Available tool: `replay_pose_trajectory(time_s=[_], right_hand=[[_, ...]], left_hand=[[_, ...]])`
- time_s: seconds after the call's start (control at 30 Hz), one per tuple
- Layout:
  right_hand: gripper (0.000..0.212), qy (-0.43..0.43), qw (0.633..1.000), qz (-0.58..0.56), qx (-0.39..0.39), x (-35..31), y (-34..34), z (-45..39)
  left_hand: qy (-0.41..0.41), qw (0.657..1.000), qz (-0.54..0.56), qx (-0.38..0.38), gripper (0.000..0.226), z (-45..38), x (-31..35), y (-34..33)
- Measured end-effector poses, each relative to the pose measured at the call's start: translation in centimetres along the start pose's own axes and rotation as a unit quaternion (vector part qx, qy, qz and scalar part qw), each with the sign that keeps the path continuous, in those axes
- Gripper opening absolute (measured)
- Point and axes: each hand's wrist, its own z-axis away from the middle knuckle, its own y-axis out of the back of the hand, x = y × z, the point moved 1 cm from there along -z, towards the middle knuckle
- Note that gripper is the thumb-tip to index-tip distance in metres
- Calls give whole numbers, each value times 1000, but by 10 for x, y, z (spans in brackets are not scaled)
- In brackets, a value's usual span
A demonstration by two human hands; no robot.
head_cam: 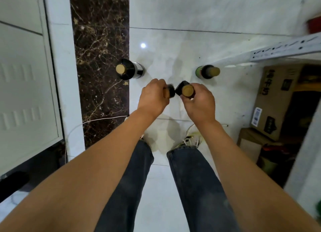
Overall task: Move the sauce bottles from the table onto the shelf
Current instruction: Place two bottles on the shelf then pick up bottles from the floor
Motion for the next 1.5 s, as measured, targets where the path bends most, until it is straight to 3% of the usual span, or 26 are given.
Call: replay_pose_trajectory(time_s=[0.2,0.37,0.57,0.87,1.03,1.2,1.33,1.5], right_hand=[[22,-10,999,-28,32,-83,90,51],[24,18,992,-89,86,-176,197,124],[31,69,960,-231,142,-276,318,186],[19,191,897,-342,206,-406,475,266],[14,271,849,-369,264,-457,545,323],[8,330,802,-377,324,-491,595,390],[10,326,774,-362,405,-503,625,445],[14,289,742,-336,503,-497,650,512]], left_hand=[[-50,997,49,9,30,76,48,102],[-73,978,174,88,38,175,101,211],[-125,920,350,127,33,277,182,338],[-284,865,347,226,35,381,286,480],[-396,802,377,240,31,453,341,544],[-501,746,379,221,35,517,384,586],[-582,697,377,183,23,576,412,599],[-621,662,407,102,25,627,444,593]])
